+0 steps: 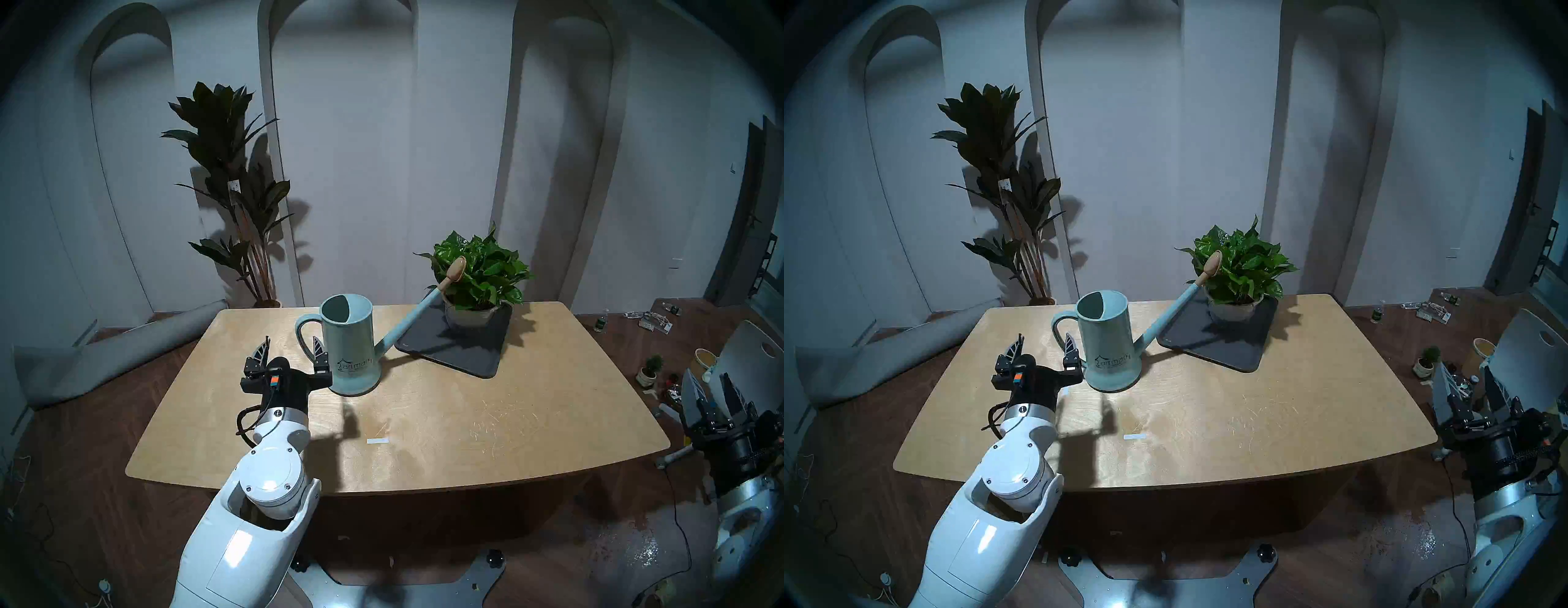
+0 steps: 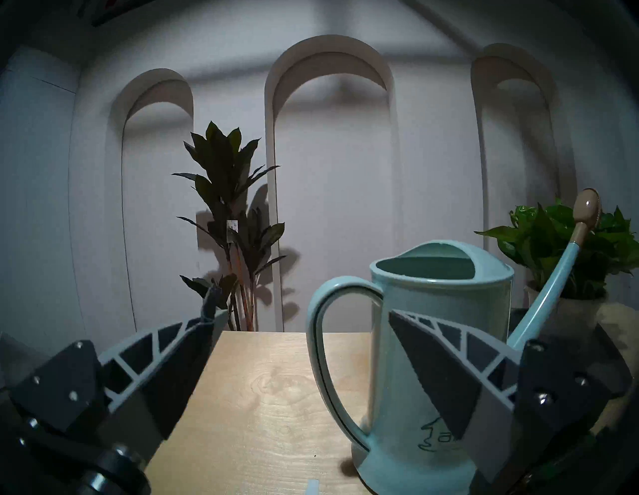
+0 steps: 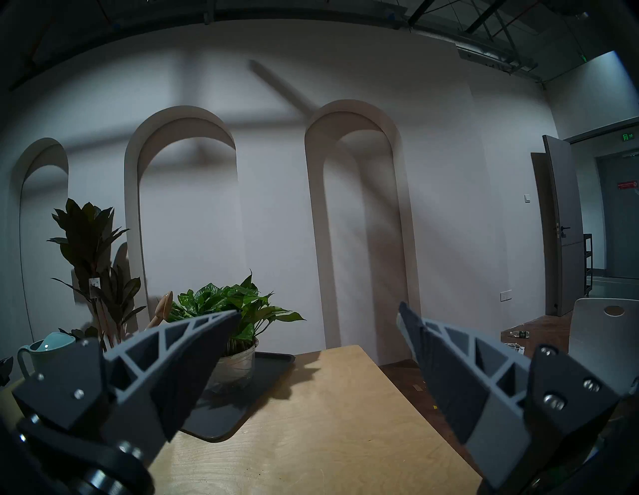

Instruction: Pick up the watering can and pour water into the potted plant, then put the can down

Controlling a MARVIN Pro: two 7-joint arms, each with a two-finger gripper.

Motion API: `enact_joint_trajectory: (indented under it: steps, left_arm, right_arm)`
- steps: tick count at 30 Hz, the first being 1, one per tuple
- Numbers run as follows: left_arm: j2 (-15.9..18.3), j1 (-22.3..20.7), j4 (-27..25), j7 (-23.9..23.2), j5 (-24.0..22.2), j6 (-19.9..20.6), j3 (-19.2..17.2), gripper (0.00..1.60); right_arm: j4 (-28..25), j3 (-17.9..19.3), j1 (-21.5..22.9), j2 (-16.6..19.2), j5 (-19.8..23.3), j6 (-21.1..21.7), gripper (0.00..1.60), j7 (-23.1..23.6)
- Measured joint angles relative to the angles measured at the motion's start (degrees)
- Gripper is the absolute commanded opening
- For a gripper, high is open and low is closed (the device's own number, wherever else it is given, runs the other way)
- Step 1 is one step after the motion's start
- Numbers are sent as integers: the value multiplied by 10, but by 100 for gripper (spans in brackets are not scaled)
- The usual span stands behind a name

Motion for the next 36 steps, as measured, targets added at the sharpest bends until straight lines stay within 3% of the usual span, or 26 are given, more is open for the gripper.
enact_joint_trajectory:
  steps: [17,36]
  left_arm:
    - [12,-56,103,-41,6,-37,-1,160]
    - [-2,-136,171,-71,-7,-53,-28,160]
  right_arm:
    - [0,0,-1,0,0,0,160,1]
    - [0,0,-1,0,0,0,160,1]
